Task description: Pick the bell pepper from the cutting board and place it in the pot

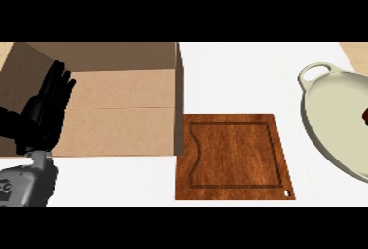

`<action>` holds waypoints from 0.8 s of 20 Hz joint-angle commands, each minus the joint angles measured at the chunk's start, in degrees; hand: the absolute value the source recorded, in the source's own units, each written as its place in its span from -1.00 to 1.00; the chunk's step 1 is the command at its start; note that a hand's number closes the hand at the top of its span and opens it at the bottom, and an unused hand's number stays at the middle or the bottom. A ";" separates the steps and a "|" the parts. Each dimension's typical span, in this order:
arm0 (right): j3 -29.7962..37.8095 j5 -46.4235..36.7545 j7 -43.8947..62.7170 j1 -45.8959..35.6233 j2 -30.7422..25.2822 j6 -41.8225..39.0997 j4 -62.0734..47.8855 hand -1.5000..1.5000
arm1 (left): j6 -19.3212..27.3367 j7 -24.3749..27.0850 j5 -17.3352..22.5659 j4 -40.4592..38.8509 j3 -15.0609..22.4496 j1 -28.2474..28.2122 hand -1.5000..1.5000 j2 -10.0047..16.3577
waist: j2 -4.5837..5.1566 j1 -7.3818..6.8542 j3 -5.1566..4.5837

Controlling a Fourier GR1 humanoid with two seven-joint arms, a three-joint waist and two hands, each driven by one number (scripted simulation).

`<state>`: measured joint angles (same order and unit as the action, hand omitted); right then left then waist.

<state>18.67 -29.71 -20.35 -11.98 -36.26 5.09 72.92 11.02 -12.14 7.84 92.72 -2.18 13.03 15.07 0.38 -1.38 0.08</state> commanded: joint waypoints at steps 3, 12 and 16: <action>-1.63 -0.77 -1.31 -10.94 -0.15 -3.41 -19.97 -1.00 | -0.81 2.60 -0.63 -1.89 -0.43 -1.78 0.00 -0.63 | 0.04 -0.21 -0.02; 1.81 9.82 -14.80 -14.15 1.70 -18.14 -32.30 -1.00 | 0.66 -1.84 -0.93 1.27 -0.88 -0.09 0.00 -0.53 | -0.25 0.72 0.03; 8.52 17.39 -14.41 -20.28 0.31 -23.56 -37.94 -1.00 | -2.02 -0.40 1.25 1.63 -2.33 -2.13 0.00 0.51 | -0.11 0.03 0.05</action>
<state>22.19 -18.70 -33.21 -28.97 -33.88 -11.94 39.44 9.60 -12.25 8.14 93.20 -3.65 11.89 15.25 0.34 -1.33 0.14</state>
